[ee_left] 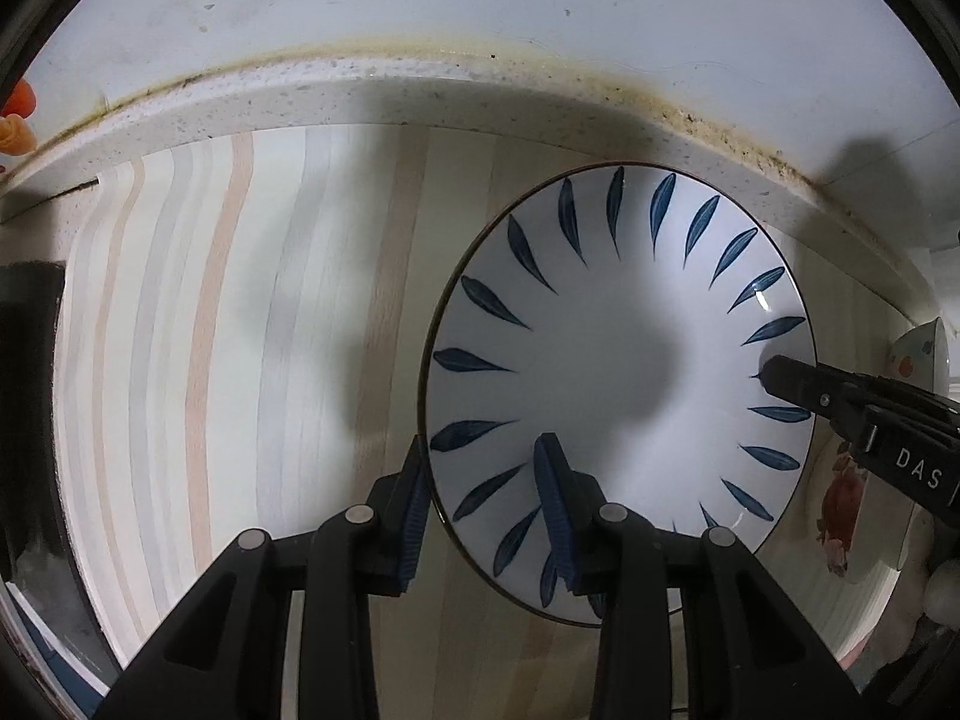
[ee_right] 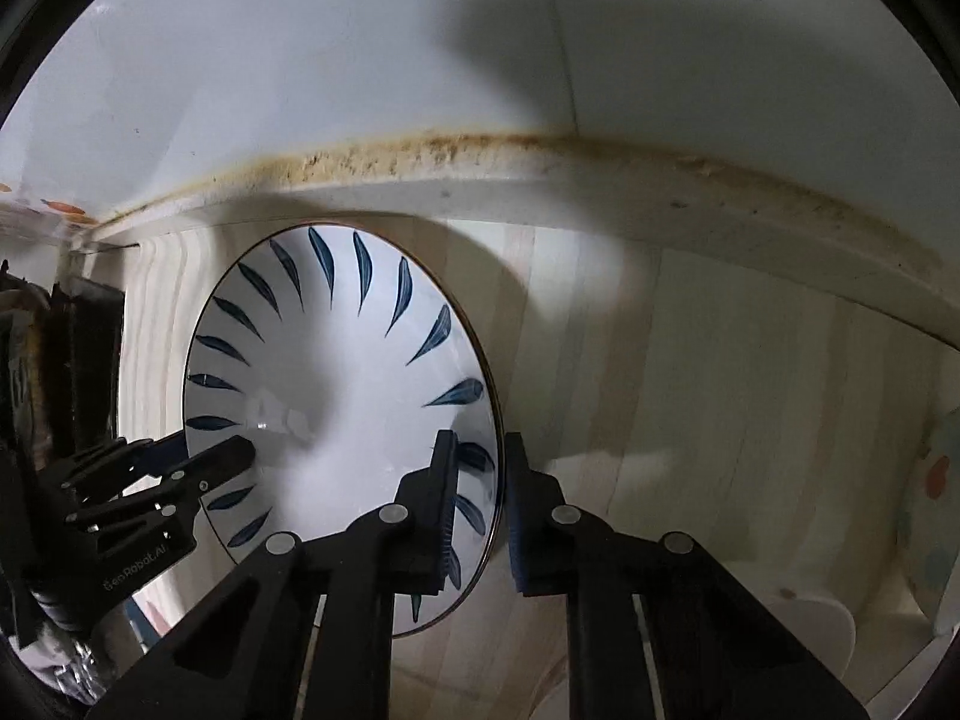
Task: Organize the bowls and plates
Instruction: 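Grasp the blue-striped plate rim with both grippers and lift it, then lower the blue-striped plate onto the plate stack and open both grippers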
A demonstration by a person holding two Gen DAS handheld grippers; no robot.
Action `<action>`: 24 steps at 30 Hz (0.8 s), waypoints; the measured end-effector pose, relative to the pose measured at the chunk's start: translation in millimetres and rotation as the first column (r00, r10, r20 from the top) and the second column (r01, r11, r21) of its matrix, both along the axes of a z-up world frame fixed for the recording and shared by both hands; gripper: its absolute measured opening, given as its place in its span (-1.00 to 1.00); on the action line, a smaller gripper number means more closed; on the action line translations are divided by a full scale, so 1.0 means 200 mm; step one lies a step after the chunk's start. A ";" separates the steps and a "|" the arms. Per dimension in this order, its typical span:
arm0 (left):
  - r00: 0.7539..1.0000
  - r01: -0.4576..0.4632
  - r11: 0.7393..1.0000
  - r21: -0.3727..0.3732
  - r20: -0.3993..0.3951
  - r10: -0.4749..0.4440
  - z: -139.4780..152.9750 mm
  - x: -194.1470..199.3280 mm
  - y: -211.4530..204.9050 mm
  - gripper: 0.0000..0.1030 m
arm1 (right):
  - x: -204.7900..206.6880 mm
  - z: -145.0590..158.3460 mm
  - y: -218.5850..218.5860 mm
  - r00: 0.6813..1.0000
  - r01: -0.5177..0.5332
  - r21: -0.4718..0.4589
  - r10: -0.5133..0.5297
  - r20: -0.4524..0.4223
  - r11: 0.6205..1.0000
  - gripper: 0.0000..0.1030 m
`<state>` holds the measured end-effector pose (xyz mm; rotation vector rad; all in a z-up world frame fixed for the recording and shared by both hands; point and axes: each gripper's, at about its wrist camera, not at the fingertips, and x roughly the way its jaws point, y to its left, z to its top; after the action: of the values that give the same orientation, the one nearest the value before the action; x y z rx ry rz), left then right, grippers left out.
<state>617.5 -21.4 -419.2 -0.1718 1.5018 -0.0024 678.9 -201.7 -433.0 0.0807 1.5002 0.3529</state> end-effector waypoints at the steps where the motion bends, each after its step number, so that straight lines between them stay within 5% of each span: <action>1: 1.000 0.006 1.000 0.003 0.000 -0.006 0.00 -0.01 -0.01 -0.39 | 0.00 0.00 0.00 1.000 0.005 -0.001 -0.005 0.003 1.000 -0.70; 12: 0.994 0.046 0.999 0.008 0.099 -0.047 0.28 -0.23 -0.04 -0.39 | -0.10 0.15 0.03 0.998 0.015 0.014 -0.016 0.053 1.000 -0.69; 24: 0.974 0.092 0.996 -0.020 0.212 -0.086 0.68 -0.62 0.04 -0.39 | -0.54 0.58 -0.01 0.981 0.018 0.080 -0.033 0.190 0.997 -0.70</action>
<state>493.0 -13.6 -283.2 -0.1235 1.2971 -0.1117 570.1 -203.8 -317.4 0.1250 1.2939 0.3878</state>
